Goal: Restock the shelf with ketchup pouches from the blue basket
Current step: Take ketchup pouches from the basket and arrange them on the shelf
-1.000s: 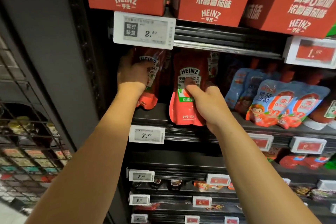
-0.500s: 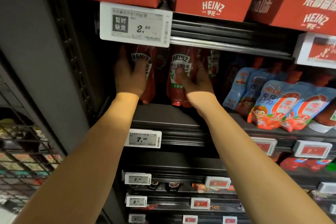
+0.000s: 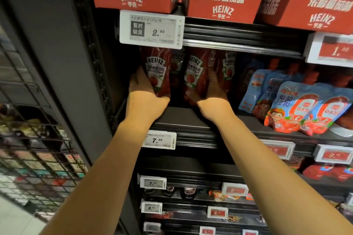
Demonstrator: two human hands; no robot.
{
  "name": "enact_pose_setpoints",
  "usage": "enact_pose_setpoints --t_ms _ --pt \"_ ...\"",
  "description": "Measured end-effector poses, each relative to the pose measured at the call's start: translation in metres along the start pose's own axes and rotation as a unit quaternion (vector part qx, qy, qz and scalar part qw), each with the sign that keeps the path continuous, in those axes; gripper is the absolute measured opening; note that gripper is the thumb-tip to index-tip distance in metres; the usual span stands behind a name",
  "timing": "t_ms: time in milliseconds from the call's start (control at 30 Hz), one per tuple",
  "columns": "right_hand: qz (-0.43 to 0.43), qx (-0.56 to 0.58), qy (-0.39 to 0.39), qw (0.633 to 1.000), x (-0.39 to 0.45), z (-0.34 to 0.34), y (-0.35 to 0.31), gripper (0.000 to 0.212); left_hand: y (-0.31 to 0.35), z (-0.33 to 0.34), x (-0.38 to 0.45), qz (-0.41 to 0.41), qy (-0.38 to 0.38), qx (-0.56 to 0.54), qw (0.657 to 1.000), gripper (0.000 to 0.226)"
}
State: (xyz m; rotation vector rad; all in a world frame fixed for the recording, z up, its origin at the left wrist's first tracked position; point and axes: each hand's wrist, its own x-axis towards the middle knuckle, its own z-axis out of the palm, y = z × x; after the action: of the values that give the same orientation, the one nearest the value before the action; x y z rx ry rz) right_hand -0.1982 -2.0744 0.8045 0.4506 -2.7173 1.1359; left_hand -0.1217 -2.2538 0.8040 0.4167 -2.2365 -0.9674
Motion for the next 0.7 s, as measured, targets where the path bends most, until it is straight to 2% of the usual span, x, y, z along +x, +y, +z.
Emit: enact_pose_setpoints --t_ms 133,267,500,700 --pt "0.027 -0.017 0.046 0.998 -0.001 -0.001 0.000 0.089 -0.001 -0.002 -0.014 -0.005 -0.010 0.135 0.991 0.100" --pt "0.023 -0.026 0.041 0.999 0.002 -0.002 -0.002 0.085 -0.001 -0.002 -0.005 -0.009 -0.027 0.119 0.992 0.078" --pt "-0.011 -0.064 0.007 0.998 0.010 0.004 -0.016 0.070 0.000 0.007 0.016 -0.067 -0.070 0.192 0.977 0.083" --pt "-0.032 -0.069 -0.033 0.997 0.018 0.015 -0.036 0.057 -0.003 0.003 0.001 -0.033 -0.014 0.129 0.991 0.058"
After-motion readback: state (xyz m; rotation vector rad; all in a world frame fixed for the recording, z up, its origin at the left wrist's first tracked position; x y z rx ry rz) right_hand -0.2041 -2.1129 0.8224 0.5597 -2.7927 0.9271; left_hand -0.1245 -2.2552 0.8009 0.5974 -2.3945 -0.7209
